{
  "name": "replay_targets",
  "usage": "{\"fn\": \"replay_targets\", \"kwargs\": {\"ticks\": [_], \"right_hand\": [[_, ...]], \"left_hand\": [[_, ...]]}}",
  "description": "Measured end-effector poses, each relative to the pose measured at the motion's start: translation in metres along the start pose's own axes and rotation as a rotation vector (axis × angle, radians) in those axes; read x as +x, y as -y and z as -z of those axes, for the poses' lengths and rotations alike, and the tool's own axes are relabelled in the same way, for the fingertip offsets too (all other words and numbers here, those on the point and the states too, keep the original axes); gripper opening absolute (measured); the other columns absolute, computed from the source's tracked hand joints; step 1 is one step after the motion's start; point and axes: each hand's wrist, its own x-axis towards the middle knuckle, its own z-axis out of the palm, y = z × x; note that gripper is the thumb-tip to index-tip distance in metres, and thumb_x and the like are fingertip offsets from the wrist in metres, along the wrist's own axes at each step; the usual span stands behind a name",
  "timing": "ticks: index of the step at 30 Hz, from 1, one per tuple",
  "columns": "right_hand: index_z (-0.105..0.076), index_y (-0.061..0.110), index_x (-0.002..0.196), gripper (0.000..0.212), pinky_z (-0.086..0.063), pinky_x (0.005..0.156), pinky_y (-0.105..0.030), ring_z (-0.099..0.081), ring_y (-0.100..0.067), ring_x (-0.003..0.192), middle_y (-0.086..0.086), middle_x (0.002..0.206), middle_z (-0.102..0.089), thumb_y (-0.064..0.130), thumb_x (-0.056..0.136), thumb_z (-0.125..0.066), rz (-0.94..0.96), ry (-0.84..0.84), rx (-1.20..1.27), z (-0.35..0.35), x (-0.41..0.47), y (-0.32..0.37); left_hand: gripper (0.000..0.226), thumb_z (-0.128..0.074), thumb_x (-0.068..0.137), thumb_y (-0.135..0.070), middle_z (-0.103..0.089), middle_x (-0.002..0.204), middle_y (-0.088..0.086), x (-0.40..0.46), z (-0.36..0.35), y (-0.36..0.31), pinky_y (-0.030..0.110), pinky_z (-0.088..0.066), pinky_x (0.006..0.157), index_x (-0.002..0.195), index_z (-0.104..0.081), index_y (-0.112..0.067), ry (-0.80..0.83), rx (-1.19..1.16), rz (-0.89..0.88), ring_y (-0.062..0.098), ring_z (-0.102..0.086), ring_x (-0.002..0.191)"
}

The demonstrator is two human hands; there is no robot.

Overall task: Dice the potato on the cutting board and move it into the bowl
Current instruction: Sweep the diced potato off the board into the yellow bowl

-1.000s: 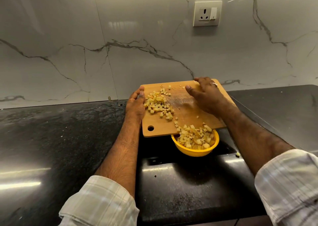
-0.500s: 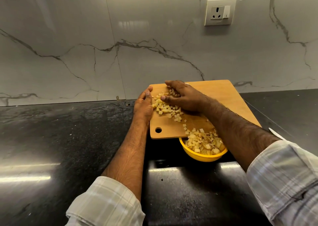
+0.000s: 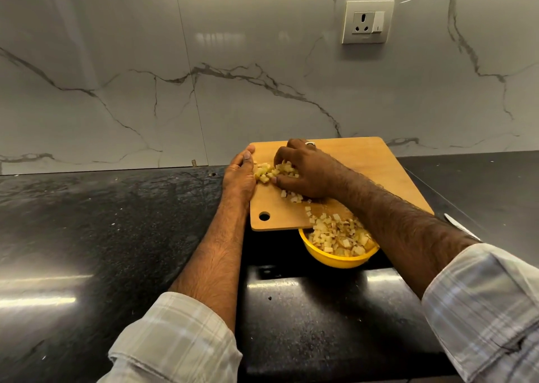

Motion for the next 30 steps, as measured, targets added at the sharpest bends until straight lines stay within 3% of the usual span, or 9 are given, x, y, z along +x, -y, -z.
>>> {"fn": "replay_targets", "kwargs": {"ticks": [5, 11, 22, 26, 30], "right_hand": [[-0.056, 0.033, 0.125, 0.031, -0.053, 0.088, -0.04, -0.052, -0.021, 0.112, 0.006, 0.118, -0.047, 0.049, 0.099, -0.061, -0.046, 0.07, -0.033, 0.01, -0.018, -0.008], [-0.055, 0.035, 0.119, 0.02, -0.044, 0.081, -0.034, -0.05, -0.018, 0.106, 0.01, 0.114, -0.046, 0.041, 0.101, -0.059, -0.062, 0.136, -0.029, 0.018, -0.051, -0.013], [-0.058, 0.037, 0.113, 0.014, -0.045, 0.087, -0.034, -0.051, -0.016, 0.107, 0.011, 0.11, -0.05, 0.042, 0.1, -0.059, -0.057, 0.17, -0.019, 0.023, -0.097, -0.004], [-0.057, 0.04, 0.113, 0.031, -0.051, 0.084, -0.033, -0.054, -0.011, 0.106, 0.013, 0.115, -0.049, 0.06, 0.092, -0.068, -0.047, 0.106, 0.056, 0.028, -0.087, 0.001], [-0.054, 0.037, 0.122, 0.045, -0.051, 0.082, -0.036, -0.049, -0.015, 0.11, 0.004, 0.124, -0.046, 0.067, 0.091, -0.064, 0.077, 0.014, -0.041, 0.013, -0.056, 0.025]], "left_hand": [[0.033, -0.053, 0.11, -0.035, -0.068, 0.136, -0.002, 0.003, 0.001, 0.004, 0.04, -0.054, 0.108, 0.136, -0.07, -0.025, 0.002, -0.001, -0.017, 0.015, -0.065, 0.121], [0.031, -0.055, 0.109, -0.036, -0.068, 0.134, -0.004, 0.005, 0.001, 0.006, 0.038, -0.056, 0.105, 0.133, -0.072, -0.027, 0.004, 0.001, -0.029, 0.013, -0.066, 0.117], [0.032, -0.053, 0.109, -0.04, -0.063, 0.144, -0.003, 0.001, 0.001, 0.002, 0.036, -0.052, 0.109, 0.135, -0.071, -0.032, 0.007, 0.095, -0.057, 0.015, -0.06, 0.126], [0.032, -0.054, 0.109, -0.04, -0.064, 0.141, -0.005, 0.003, 0.0, 0.0, 0.034, -0.054, 0.106, 0.135, -0.071, -0.032, 0.005, 0.071, -0.048, 0.014, -0.061, 0.124], [0.029, -0.055, 0.109, -0.038, -0.07, 0.131, -0.004, 0.008, -0.001, 0.001, 0.042, -0.059, 0.1, 0.131, -0.073, -0.033, 0.016, 0.007, -0.004, 0.017, -0.068, 0.116]]}}
